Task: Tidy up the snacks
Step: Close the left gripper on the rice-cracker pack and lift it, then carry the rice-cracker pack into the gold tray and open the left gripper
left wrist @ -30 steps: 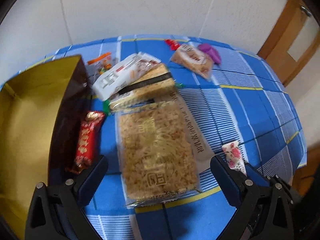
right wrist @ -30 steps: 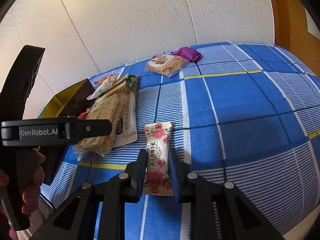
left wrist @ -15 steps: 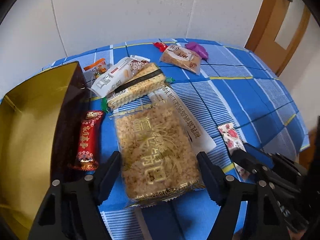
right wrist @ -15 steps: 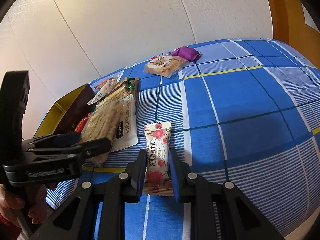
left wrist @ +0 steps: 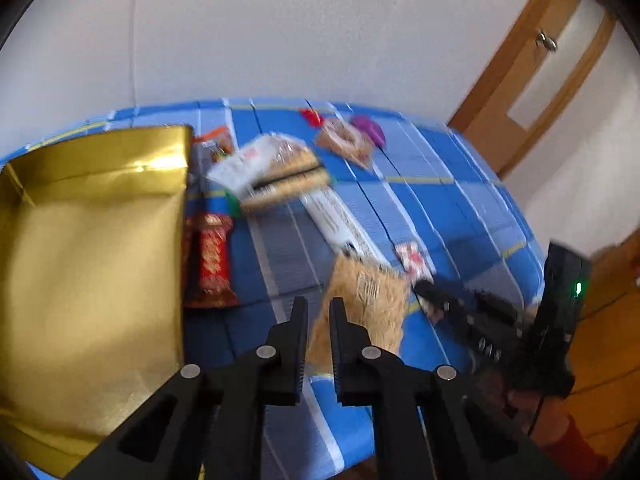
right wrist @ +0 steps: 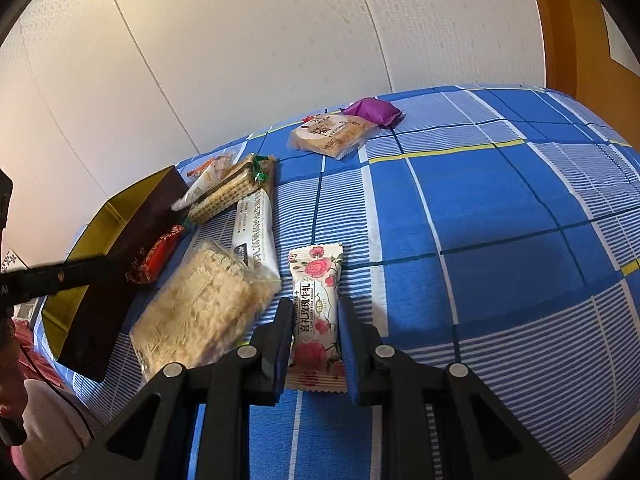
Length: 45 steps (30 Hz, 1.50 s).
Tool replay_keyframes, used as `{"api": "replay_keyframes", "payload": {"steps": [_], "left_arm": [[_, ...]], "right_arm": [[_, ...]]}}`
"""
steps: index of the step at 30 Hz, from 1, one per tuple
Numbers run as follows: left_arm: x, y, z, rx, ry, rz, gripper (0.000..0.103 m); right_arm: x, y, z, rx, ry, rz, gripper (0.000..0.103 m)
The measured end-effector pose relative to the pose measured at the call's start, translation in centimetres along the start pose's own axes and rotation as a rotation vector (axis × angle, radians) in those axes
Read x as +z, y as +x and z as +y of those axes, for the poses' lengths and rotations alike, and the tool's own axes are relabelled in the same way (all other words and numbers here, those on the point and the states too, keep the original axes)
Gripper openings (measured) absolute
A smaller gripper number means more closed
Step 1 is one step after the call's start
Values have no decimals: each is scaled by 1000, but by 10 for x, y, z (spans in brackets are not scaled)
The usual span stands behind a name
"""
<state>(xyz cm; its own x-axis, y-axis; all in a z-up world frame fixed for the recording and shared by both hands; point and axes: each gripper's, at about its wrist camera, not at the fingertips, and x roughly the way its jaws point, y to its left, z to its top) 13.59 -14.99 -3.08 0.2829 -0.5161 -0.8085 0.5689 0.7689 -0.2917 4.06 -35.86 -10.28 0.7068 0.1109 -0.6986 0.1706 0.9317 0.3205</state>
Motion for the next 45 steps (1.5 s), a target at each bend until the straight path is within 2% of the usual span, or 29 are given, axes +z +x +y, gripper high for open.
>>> {"api": "replay_keyframes", "payload": {"steps": [1,3,4,5,6,7,10,12,16,18,19,20,21,28,32,35,41,45], "left_arm": [[-3,3,-5,15,18,5,21],[-7,9,-17,47,55,11,55],[-8,10,-22,61,67,3,86],[-9,11,-26,81,77,-18,102],[-9,12,-34,107,98,-53,103],[-8,15,-40,114,132,-55,103],[-4,35,-55,171,241,5,103],[-2,49,-58,213,293,50,103],[-8,70,-59,210,344,132,103],[-13,78,-57,211,333,151,101],[-15,80,-56,205,327,147,87],[-18,81,-55,166,317,143,76],[-19,80,-56,167,318,126,75],[-28,68,-69,167,334,77,74],[-24,43,-70,110,310,8,74],[-17,27,-65,103,286,-22,74],[1,-6,-27,141,212,-66,74],[16,-22,23,223,138,-82,74]], "right_arm": [[0,0,0,0,2,-1,23],[0,0,0,-2,5,-4,23],[0,1,1,-4,4,-5,23],[-1,1,2,-5,4,-6,23],[-1,1,2,-6,2,-6,23],[-1,1,3,-6,0,-7,23],[-1,0,2,6,12,-5,23],[-1,-3,0,-33,18,-19,23],[-2,-6,-9,-36,43,-24,23],[-2,-6,-11,-35,49,-22,23],[-2,-6,-12,-30,52,-21,23],[-2,-6,-12,-27,55,-21,23],[-2,-6,-12,-25,56,-21,23],[-3,-5,-12,-24,54,-22,23],[-2,-4,-11,-17,46,-19,23],[-3,-3,-8,-12,29,-16,22],[-3,-4,-4,18,23,-30,22],[-3,-5,-5,22,25,-36,22]]}}
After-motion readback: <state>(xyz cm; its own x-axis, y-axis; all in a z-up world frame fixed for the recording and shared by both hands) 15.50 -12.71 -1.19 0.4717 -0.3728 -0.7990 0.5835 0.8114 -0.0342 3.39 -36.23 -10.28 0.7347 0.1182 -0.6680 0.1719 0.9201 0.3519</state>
